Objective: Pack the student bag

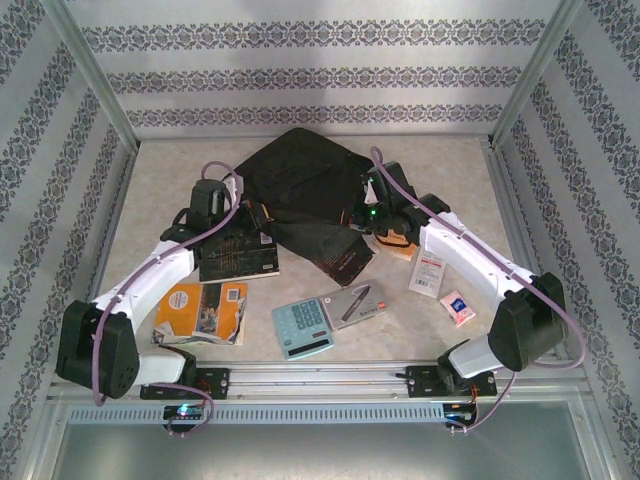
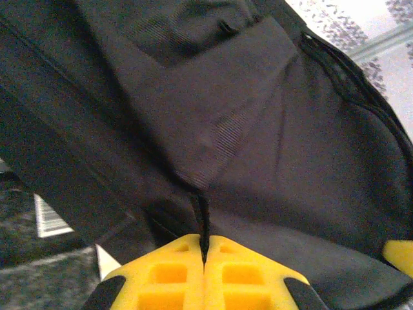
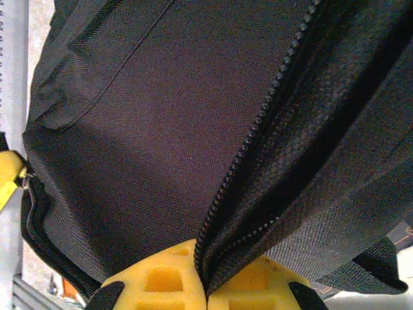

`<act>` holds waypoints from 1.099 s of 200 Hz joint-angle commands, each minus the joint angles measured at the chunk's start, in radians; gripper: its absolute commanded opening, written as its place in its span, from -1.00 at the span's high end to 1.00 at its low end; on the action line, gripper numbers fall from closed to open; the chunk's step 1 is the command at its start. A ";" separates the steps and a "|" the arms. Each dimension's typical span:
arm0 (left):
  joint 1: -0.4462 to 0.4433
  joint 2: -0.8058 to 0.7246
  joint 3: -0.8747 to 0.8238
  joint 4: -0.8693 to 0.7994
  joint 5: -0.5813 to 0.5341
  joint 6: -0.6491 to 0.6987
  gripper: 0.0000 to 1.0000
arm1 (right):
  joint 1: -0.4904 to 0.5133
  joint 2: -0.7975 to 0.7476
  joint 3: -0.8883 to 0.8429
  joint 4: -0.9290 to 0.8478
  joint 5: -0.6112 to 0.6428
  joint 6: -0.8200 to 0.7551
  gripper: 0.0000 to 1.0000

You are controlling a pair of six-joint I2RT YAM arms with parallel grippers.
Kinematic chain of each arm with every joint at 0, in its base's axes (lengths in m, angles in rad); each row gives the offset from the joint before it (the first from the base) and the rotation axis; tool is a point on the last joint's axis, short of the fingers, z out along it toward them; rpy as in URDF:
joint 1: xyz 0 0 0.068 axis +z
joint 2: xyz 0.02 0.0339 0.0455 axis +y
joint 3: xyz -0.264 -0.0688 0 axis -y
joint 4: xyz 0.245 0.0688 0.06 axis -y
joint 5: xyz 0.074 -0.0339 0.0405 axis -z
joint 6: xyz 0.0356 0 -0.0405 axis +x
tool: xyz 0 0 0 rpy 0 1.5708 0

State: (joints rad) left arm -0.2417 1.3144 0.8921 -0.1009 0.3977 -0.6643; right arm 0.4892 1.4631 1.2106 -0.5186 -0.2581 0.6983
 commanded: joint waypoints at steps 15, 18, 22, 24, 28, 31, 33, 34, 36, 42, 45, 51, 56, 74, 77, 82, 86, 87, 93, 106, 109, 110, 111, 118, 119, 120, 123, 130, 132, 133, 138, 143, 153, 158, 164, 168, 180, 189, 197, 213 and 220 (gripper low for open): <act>0.088 0.011 0.045 -0.071 -0.147 0.056 1.00 | -0.039 -0.021 0.029 -0.081 0.115 -0.093 1.00; 0.091 0.015 0.046 -0.073 -0.148 0.057 1.00 | -0.040 -0.023 0.028 -0.080 0.114 -0.094 1.00; 0.094 0.018 0.048 -0.073 -0.153 0.058 1.00 | -0.043 -0.023 0.028 -0.080 0.112 -0.095 1.00; 0.096 0.020 0.048 -0.074 -0.156 0.060 1.00 | -0.044 -0.023 0.027 -0.078 0.112 -0.095 1.00; 0.101 0.023 0.050 -0.077 -0.162 0.058 1.00 | -0.045 -0.024 0.026 -0.077 0.111 -0.095 1.00; 0.103 0.024 0.050 -0.076 -0.164 0.056 1.00 | -0.047 -0.025 0.026 -0.076 0.110 -0.095 1.00; 0.105 0.026 0.050 -0.077 -0.165 0.055 1.00 | -0.047 -0.026 0.026 -0.075 0.109 -0.096 1.00; 0.107 0.027 0.050 -0.076 -0.167 0.054 1.00 | -0.048 -0.026 0.026 -0.075 0.109 -0.097 1.00; 0.109 0.025 0.050 -0.075 -0.169 0.052 1.00 | -0.048 -0.025 0.026 -0.075 0.106 -0.098 1.00; 0.117 0.031 0.050 -0.073 -0.172 0.047 1.00 | -0.050 -0.026 0.024 -0.072 0.101 -0.101 1.00; 0.121 0.033 0.051 -0.071 -0.170 0.044 1.00 | -0.050 -0.024 0.024 -0.071 0.099 -0.102 1.00; 0.131 0.038 0.053 -0.070 -0.163 0.037 1.00 | -0.052 -0.026 0.025 -0.067 0.097 -0.107 1.00; 0.140 0.044 0.056 -0.071 -0.156 0.029 1.00 | -0.053 -0.026 0.024 -0.063 0.092 -0.110 1.00; 0.162 0.056 0.079 -0.084 -0.144 0.015 1.00 | -0.053 -0.028 0.026 -0.038 0.068 -0.118 1.00; 0.162 0.056 0.084 -0.085 -0.144 0.015 1.00 | -0.053 -0.027 0.026 -0.032 0.065 -0.118 1.00; 0.163 0.059 0.093 -0.092 -0.144 0.018 1.00 | -0.053 -0.028 0.027 -0.025 0.057 -0.120 1.00; 0.163 0.060 0.102 -0.101 -0.147 0.020 1.00 | -0.053 -0.026 0.031 -0.020 0.053 -0.119 1.00; 0.163 0.061 0.104 -0.103 -0.147 0.020 1.00 | -0.053 -0.026 0.032 -0.019 0.051 -0.119 1.00; 0.165 0.064 0.117 -0.112 -0.145 0.024 0.99 | -0.053 -0.019 0.043 -0.016 0.044 -0.118 1.00; 0.165 0.061 0.141 -0.127 -0.132 0.028 0.85 | -0.052 -0.009 0.063 -0.005 0.024 -0.107 1.00; 0.166 0.059 0.146 -0.129 -0.129 0.028 0.80 | -0.052 -0.006 0.066 0.003 0.012 -0.103 1.00; 0.166 0.057 0.148 -0.131 -0.127 0.029 0.78 | -0.051 -0.005 0.067 0.006 0.009 -0.101 1.00; 0.166 0.056 0.149 -0.131 -0.125 0.029 0.76 | -0.051 -0.005 0.068 0.009 0.006 -0.100 1.00; 0.165 0.047 0.160 -0.140 -0.119 0.030 0.64 | -0.049 0.000 0.075 0.028 -0.022 -0.080 1.00; 0.165 0.045 0.162 -0.142 -0.118 0.030 0.62 | -0.049 0.000 0.077 0.031 -0.028 -0.078 1.00; 0.165 0.043 0.162 -0.143 -0.117 0.031 0.60 | -0.048 0.001 0.077 0.032 -0.035 -0.074 1.00; 0.165 0.037 0.165 -0.148 -0.116 0.030 0.56 | -0.048 0.005 0.079 0.048 -0.059 -0.062 1.00; 0.166 0.019 0.174 -0.161 -0.112 0.033 0.50 | -0.048 0.010 0.080 0.089 -0.116 -0.030 1.00; 0.165 0.013 0.175 -0.166 -0.114 0.035 0.48 | -0.048 0.012 0.081 0.100 -0.133 -0.020 1.00; 0.165 0.010 0.176 -0.168 -0.114 0.036 0.47 | -0.049 0.014 0.081 0.103 -0.141 -0.015 1.00; 0.165 -0.006 0.183 -0.184 -0.120 0.039 0.42 | -0.048 0.021 0.083 0.132 -0.178 0.017 1.00; 0.165 -0.024 0.191 -0.203 -0.130 0.047 0.36 | -0.045 0.031 0.090 0.150 -0.215 0.049 1.00; 0.166 -0.063 0.203 -0.245 -0.153 0.071 0.21 | -0.042 0.059 0.117 0.172 -0.288 0.114 1.00; 0.165 -0.089 0.207 -0.268 -0.170 0.086 0.14 | -0.036 0.074 0.133 0.184 -0.323 0.143 1.00; 0.165 -0.119 0.210 -0.297 -0.196 0.102 0.07 | -0.028 0.091 0.152 0.189 -0.359 0.173 1.00; 0.165 -0.143 0.207 -0.313 -0.214 0.110 0.02 | -0.021 0.099 0.163 0.187 -0.368 0.191 1.00; 0.166 -0.210 0.191 -0.343 -0.255 0.125 -0.10 | 0.005 0.117 0.189 0.181 -0.373 0.227 1.00; 0.165 -0.251 0.183 -0.362 -0.276 0.132 -0.16 | 0.026 0.128 0.211 0.180 -0.374 0.237 1.00; 0.166 -0.283 0.180 -0.382 -0.282 0.136 -0.18 | 0.048 0.140 0.235 0.170 -0.369 0.236 1.00; 0.164 -0.313 0.197 -0.425 -0.284 0.146 -0.20 | 0.081 0.163 0.279 0.141 -0.359 0.219 1.00; 0.164 -0.323 0.206 -0.441 -0.282 0.148 -0.20 | 0.092 0.172 0.286 0.138 -0.361 0.212 1.00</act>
State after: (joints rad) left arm -0.0772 1.0138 1.0679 -0.4255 0.1623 -0.5621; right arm 0.5346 1.6203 1.4143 -0.4030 -0.5449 0.8856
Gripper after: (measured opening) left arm 0.598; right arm 0.043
